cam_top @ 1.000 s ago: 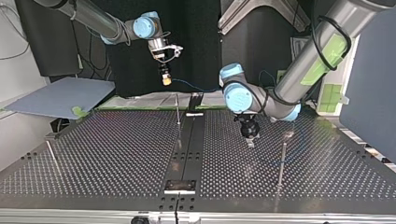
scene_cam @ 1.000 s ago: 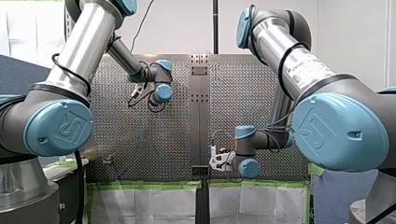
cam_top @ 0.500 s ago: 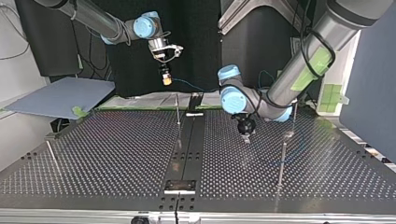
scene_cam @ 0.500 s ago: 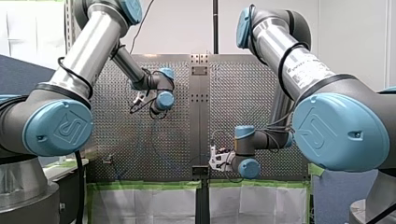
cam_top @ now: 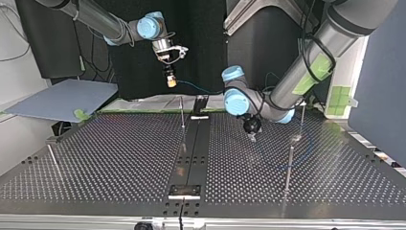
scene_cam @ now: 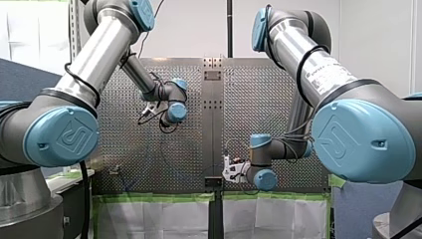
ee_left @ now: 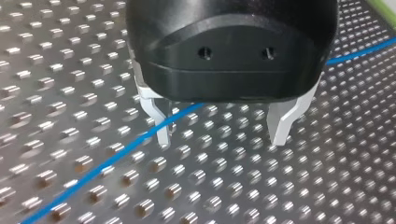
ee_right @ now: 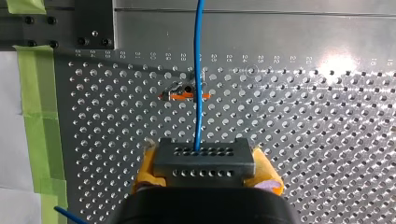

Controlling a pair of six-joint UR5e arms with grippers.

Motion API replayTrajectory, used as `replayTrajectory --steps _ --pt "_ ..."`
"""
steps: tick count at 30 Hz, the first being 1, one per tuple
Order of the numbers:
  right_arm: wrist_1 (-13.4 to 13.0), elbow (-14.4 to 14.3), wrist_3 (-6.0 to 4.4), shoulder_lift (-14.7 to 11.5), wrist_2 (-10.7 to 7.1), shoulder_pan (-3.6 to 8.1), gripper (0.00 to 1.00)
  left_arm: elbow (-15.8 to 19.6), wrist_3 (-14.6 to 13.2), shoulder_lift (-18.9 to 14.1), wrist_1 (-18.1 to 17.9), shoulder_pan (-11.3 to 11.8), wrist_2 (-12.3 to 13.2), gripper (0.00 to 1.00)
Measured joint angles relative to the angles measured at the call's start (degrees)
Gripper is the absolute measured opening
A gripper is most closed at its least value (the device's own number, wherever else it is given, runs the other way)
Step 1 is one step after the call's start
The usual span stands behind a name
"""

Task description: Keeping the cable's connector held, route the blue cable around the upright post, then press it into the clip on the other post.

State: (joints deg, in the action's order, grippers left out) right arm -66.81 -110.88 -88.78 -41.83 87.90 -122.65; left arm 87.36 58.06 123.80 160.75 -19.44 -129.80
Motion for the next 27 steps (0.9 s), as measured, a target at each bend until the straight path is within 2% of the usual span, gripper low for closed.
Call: replayTrajectory --steps 9,16,27 --pt "-0.1 0.0 0.00 0.0 0.00 -0.04 0.00 0.0 -0.3 1.7 0.6 0.0 -0.8 1.00" --pt "0.0 0.0 0.00 0.0 0.00 -0.13 0.00 0.0 -0.4 4.5 2.0 -1.2 -1.8 1.00" --pt "0.0 0.0 0.00 0.0 0.00 -0.18 0.00 0.0 -0.4 6.2 3.3 -1.2 -3.7 1.00"
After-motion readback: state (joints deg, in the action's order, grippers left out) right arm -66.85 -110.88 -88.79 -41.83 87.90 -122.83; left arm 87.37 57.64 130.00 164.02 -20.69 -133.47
